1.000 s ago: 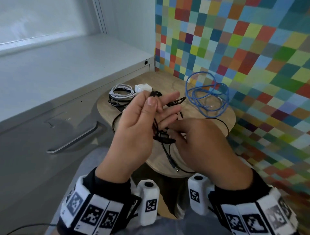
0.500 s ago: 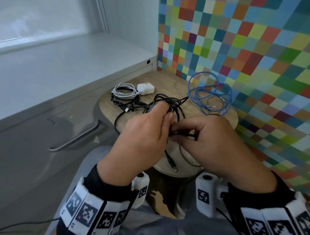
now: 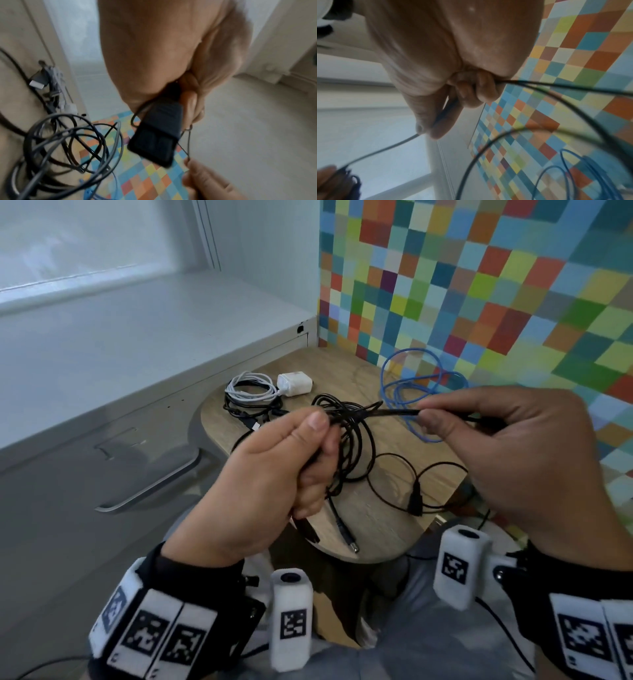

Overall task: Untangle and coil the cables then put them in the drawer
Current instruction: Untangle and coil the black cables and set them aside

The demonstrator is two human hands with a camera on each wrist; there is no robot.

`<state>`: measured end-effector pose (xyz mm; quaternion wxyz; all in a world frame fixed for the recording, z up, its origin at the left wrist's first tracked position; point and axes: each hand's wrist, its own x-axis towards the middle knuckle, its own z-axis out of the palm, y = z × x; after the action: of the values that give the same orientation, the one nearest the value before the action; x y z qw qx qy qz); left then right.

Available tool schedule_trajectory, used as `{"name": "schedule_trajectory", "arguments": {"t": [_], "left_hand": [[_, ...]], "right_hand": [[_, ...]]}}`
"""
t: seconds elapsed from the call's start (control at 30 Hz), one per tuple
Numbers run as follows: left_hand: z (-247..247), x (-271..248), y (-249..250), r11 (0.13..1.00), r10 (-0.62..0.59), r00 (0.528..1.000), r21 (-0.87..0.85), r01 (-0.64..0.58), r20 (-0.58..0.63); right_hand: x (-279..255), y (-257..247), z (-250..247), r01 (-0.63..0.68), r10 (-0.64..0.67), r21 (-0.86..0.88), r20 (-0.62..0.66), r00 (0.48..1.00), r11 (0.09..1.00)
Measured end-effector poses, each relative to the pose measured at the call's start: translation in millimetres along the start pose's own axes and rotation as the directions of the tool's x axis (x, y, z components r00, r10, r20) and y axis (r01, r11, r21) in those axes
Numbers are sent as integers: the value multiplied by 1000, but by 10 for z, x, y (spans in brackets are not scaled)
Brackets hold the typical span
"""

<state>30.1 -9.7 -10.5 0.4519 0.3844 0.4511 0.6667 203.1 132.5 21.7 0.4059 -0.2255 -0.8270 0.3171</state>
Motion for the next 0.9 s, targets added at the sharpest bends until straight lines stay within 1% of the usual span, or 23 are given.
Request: {"name": "schedule_trajectory", "arguments": {"t": [0.07, 0.13, 0.2, 0.27, 0.3, 0.37, 0.43, 0.5, 0.53, 0.6, 0.67, 0.7, 0.73, 0.77, 0.8, 0.83, 0.9], "left_hand": [[1, -15, 34, 992, 43, 999, -118, -43, -3], [24, -26, 66, 978, 89, 996, -189, -90, -15], [65, -27, 66, 969, 125, 990, -205, -135, -60], [106, 1, 35, 964, 172, 980, -187, -189, -102], [125, 22, 11, 964, 199, 973, -157, -217, -120], [142, 75, -64, 966, 244, 957, -45, -253, -157], [126, 120, -163, 953, 298, 934, 111, -281, -196], [85, 136, -235, 913, 349, 917, 291, -286, -193], [64, 131, -253, 874, 367, 914, 401, -274, -175], [39, 110, -269, 752, 389, 913, 614, -240, -119], [48, 83, -270, 589, 425, 904, 771, -243, -41], [52, 78, -273, 489, 457, 890, 834, -257, 6], [51, 78, -278, 390, 479, 876, 882, -263, 50], [44, 85, -284, 314, 482, 873, 914, -256, 79], [24, 96, -283, 271, 468, 879, 931, -242, 92], [-1, 105, -276, 250, 444, 891, 942, -226, 96], [-49, 108, -238, 241, 389, 917, 952, -189, 83]], "right_hand": [[-9, 126, 69, -33, 33, 2, -6, 999, 999], [-38, 222, 162, -59, 59, -23, 21, 998, 998], [-70, 273, 270, -89, 92, -55, 56, 994, 995], [-96, 258, 393, -91, 106, -123, 123, 987, 988], [-114, 252, 456, -60, 88, -171, 164, 982, 984], [-140, 237, 556, 32, 32, -259, 238, 971, 965], [-154, 221, 602, 92, -6, -292, 283, 959, 952], [-168, 196, 625, 148, -35, -311, 341, 939, 939], [-171, 182, 638, 175, -43, -324, 376, 926, 930], [-159, 163, 656, 212, -50, -343, 425, 904, 915], [-143, 154, 634, 210, -69, -304, 417, 906, 929], [-138, 145, 610, 196, -78, -259, 404, 911, 946], [-130, 132, 586, 183, -84, -215, 400, 913, 959], [-124, 112, 557, 174, -87, -184, 403, 911, 967], [-114, 87, 526, 166, -89, -160, 406, 910, 973], [-105, 59, 487, 155, -88, -137, 401, 912, 978], [-77, 23, 392, 119, -76, -93, 372, 925, 989]]}}
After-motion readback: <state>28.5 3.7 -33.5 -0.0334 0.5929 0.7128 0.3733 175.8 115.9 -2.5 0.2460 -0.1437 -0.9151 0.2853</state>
